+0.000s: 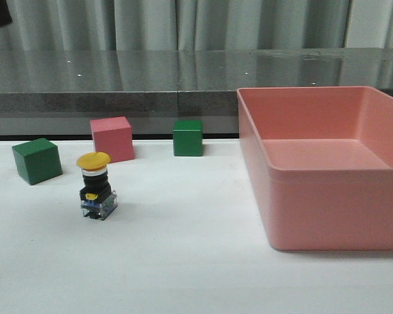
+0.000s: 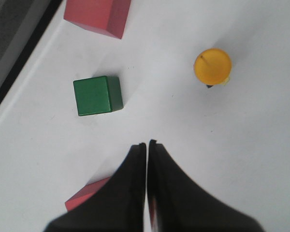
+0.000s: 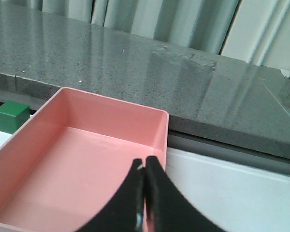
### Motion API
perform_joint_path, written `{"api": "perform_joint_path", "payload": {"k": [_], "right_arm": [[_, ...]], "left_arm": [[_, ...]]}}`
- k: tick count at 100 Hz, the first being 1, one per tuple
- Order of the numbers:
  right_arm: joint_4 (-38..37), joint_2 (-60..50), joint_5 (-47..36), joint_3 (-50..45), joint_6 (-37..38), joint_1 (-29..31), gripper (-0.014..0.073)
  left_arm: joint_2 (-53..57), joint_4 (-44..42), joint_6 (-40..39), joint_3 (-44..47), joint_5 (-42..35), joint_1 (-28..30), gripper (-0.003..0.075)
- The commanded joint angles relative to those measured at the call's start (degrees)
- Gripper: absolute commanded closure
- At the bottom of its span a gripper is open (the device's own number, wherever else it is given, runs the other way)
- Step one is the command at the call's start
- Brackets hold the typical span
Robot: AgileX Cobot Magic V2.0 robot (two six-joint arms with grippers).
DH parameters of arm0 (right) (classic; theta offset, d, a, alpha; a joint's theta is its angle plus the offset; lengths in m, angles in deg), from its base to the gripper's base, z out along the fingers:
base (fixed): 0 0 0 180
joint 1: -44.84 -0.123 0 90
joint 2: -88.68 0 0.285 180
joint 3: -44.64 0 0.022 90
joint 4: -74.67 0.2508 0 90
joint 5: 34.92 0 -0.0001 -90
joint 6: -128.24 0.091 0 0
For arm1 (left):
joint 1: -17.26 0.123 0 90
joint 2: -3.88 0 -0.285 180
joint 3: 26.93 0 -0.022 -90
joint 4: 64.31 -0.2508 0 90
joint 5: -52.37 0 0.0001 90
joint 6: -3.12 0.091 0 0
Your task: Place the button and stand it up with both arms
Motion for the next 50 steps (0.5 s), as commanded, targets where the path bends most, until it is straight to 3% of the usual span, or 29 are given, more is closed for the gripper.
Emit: {"api": "perform_joint_path", "payload": {"k": [1,16,50], "right_arm": [[0.06,0.26,-4.13,1.54,-0.08,0.43,0.0655],[0.06,0.26,-4.13,1.54,-0.08,0.43,0.0655],[0.06,0.26,-4.13,1.54,-0.08,0.43,0.0655]], "left_arm": [[6.49,6.61,0.03,0.20,-3.80,3.02,0.0740],[15.56,11.18,1.04,9.33,-17.61,5.74,0.0740],[40.72,15.06,1.14,43.71,-44.72,5.74,0.0740]]}}
